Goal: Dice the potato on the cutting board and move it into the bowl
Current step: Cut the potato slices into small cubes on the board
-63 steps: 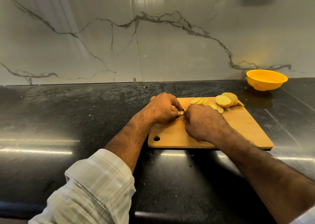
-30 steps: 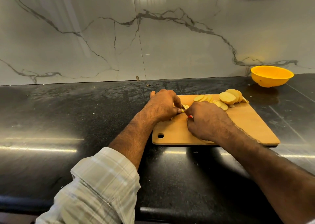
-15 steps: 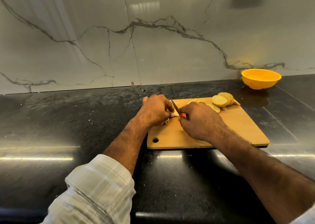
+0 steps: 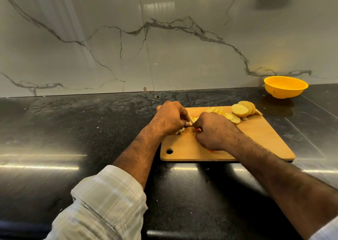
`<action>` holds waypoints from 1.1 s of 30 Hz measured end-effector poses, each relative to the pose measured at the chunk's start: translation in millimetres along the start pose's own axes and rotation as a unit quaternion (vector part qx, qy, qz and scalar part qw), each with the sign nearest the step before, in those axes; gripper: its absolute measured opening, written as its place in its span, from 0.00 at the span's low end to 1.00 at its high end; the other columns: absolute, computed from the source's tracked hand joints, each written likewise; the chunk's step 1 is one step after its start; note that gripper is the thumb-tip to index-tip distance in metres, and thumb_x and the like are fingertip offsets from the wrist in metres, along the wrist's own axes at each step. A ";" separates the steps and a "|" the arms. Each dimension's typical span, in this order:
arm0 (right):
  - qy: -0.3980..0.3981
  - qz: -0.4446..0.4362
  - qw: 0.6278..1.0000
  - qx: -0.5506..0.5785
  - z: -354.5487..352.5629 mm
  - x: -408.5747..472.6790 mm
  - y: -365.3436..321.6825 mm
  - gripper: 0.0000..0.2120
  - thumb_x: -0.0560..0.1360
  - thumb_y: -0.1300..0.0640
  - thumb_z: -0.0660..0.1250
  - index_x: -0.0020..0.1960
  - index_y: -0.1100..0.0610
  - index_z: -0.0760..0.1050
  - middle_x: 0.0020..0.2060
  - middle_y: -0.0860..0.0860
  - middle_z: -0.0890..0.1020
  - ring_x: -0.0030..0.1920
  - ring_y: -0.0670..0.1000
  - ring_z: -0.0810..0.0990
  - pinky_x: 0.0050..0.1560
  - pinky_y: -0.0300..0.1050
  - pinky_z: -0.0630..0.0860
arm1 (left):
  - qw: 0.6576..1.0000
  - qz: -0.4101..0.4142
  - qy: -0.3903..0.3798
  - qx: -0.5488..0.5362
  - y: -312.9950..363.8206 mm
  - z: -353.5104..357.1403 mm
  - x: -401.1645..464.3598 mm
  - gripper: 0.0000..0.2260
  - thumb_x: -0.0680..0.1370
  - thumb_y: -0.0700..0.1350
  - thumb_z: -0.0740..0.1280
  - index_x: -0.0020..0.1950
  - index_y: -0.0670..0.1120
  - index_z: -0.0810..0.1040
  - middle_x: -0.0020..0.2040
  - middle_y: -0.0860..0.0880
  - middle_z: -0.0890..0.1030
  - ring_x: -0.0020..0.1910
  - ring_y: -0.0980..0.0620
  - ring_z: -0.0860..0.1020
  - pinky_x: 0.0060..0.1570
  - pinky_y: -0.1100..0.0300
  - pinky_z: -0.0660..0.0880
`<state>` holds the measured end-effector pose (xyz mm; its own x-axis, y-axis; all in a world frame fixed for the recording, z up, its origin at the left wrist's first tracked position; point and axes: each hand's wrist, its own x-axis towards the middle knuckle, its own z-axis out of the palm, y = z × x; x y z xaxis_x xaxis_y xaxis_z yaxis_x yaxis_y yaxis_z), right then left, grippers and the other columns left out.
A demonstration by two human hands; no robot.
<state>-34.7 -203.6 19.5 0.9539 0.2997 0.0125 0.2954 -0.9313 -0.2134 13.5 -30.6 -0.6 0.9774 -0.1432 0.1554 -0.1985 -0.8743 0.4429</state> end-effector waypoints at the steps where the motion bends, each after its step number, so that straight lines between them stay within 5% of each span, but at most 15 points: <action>1: 0.002 0.003 1.000 0.003 1.3 0.0 0.4 0.20 0.77 0.49 0.71 0.69 0.46 0.78 0.59 0.49 0.82 0.57 0.52 0.80 0.55 0.52 0.83 | 1.000 -0.001 -0.001 -0.003 -1.1 -0.4 -0.6 0.06 0.72 0.49 0.82 0.41 0.58 0.87 0.41 0.61 0.86 0.51 0.58 0.82 0.66 0.42 0.75; 8: 0.096 -0.017 0.995 0.028 0.6 -11.6 12.8 0.18 0.80 0.46 0.67 0.68 0.45 0.80 0.60 0.47 0.83 0.56 0.51 0.80 0.52 0.51 0.83 | 1.000 -0.008 -0.002 -0.016 -3.3 -4.0 -1.6 0.06 0.73 0.49 0.82 0.40 0.58 0.86 0.42 0.60 0.85 0.52 0.58 0.82 0.67 0.41 0.74; 21: 0.013 -0.018 0.999 -0.029 3.7 -2.0 -6.0 0.19 0.78 0.47 0.70 0.68 0.47 0.78 0.59 0.49 0.80 0.57 0.52 0.78 0.53 0.50 0.82 | 1.000 0.007 -0.005 -0.028 -6.9 -3.3 1.1 0.05 0.72 0.48 0.82 0.39 0.56 0.88 0.39 0.61 0.86 0.48 0.61 0.83 0.68 0.42 0.74; 27: 0.042 -0.023 0.998 0.042 -5.2 -12.3 11.9 0.17 0.80 0.45 0.68 0.68 0.46 0.80 0.61 0.47 0.82 0.58 0.51 0.79 0.56 0.51 0.82 | 1.000 0.004 -0.005 -0.014 -3.6 -7.1 -4.6 0.03 0.73 0.50 0.81 0.44 0.56 0.88 0.45 0.61 0.86 0.55 0.58 0.81 0.69 0.41 0.72; 33: 0.068 0.018 0.997 0.031 -16.2 -21.5 34.4 0.18 0.80 0.47 0.69 0.69 0.46 0.80 0.61 0.49 0.83 0.56 0.51 0.80 0.53 0.51 0.83 | 0.998 0.024 0.049 -0.029 -12.4 -17.1 -9.6 0.05 0.79 0.50 0.75 0.51 0.51 0.87 0.49 0.54 0.86 0.51 0.58 0.82 0.57 0.51 0.82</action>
<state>-44.1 -245.4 27.7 0.9633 0.2315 0.1357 0.2611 -0.9252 -0.2753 5.3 -10.4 7.5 0.9554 -0.1363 0.2620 -0.2520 -0.8389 0.4825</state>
